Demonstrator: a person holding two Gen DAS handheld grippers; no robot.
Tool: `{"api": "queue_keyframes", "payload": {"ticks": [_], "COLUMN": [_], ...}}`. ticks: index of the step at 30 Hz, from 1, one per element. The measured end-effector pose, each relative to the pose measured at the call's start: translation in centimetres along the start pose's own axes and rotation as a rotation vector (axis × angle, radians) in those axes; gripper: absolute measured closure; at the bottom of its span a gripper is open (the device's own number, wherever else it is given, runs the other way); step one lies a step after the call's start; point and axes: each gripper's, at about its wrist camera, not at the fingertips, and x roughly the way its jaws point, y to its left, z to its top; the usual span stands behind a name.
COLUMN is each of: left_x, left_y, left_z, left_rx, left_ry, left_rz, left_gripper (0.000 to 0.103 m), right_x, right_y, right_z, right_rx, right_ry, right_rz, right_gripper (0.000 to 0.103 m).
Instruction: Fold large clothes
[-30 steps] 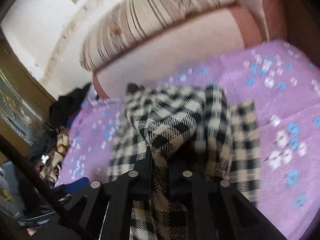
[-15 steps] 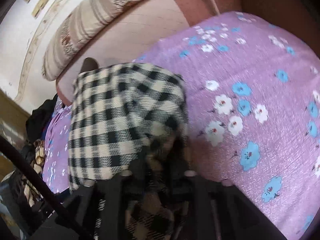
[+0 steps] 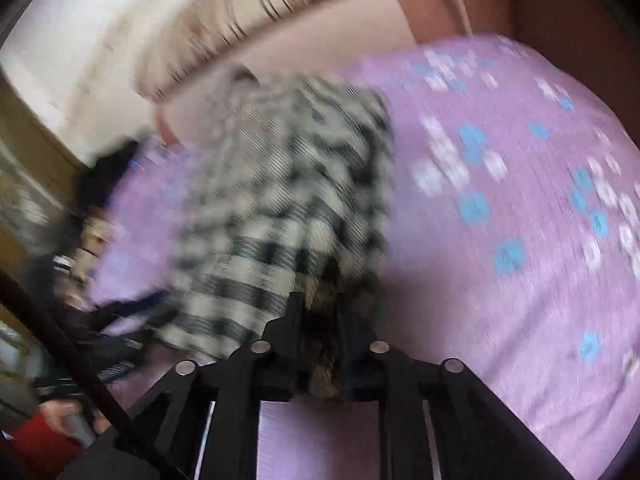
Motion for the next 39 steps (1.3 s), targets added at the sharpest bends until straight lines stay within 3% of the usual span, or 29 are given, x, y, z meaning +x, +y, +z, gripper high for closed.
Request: {"api": "queue_keyframes", "payload": {"ticks": [3,6,8,9,11,13,16,21,23,24,25,26,27,29,35,39], "left_x": [-1.0,-3.0,-3.9,-3.9,-3.6,-2.4,-0.2,3.4,4.7,5.1,5.1,4.8,4.4,3.2,-1.5,-1.0], "left_y": [-0.9,0.2,2.1,3.2,5.7,8.0,9.7,8.6,7.5,6.9,6.3,6.2,6.3,7.2,8.5,9.8], "left_z": [0.3,0.8,1.5,2.0,3.4,4.6,6.4,8.3,8.3,8.2,8.2,8.2,8.3,8.7,11.1,10.6], "left_rx": [0.081,0.083,0.029,-0.008,-0.106,-0.202,-0.275,-0.272,-0.26,-0.246,-0.217,-0.213,-0.22,-0.241,-0.216,-0.241], "left_ry": [0.005,-0.016,-0.046,-0.055,-0.066,-0.07,-0.051,0.006,0.049,0.065,0.067,0.061,0.058,0.049,-0.045,-0.044], "left_rz": [0.045,-0.017,-0.071,-0.084,-0.135,-0.215,-0.321,-0.484,-0.516,-0.492,-0.457,-0.444,-0.442,-0.468,-0.438,-0.413], "left_gripper": [0.049,0.049,0.043,0.041,0.034,0.03,0.024,0.019,0.019,0.019,0.027,0.039,0.045,0.063,0.067,0.065], "right_x": [0.8,-0.9,-2.0,-2.7,-3.6,-3.2,-0.4,4.7,6.0,6.3,6.7,7.1,7.7,7.7,4.9,5.4], "right_y": [-2.7,-2.4,-2.3,-2.6,-3.4,-4.0,-3.8,-4.8,-4.5,-4.2,-3.9,-3.6,-3.3,-2.4,1.5,3.2], "right_z": [-0.5,-0.1,0.5,1.0,2.0,3.7,6.5,9.2,9.7,9.9,10.0,10.2,10.4,11.0,13.2,14.4], "right_rx": [0.104,0.069,0.052,0.066,0.098,0.116,0.149,0.185,0.195,0.196,0.195,0.2,0.215,0.204,0.086,0.064], "right_ry": [0.025,-0.006,-0.052,-0.084,-0.13,-0.175,-0.141,-0.066,-0.081,-0.095,-0.091,-0.073,-0.039,-0.028,-0.105,-0.122], "right_rz": [0.04,-0.042,-0.037,-0.004,0.049,0.075,0.108,0.181,0.22,0.225,0.232,0.25,0.284,0.258,0.283,0.297], "right_gripper": [0.086,0.078,0.071,0.053,0.029,0.027,0.026,0.022,0.019,0.019,0.022,0.043,0.054,0.059,0.068,0.068]}}
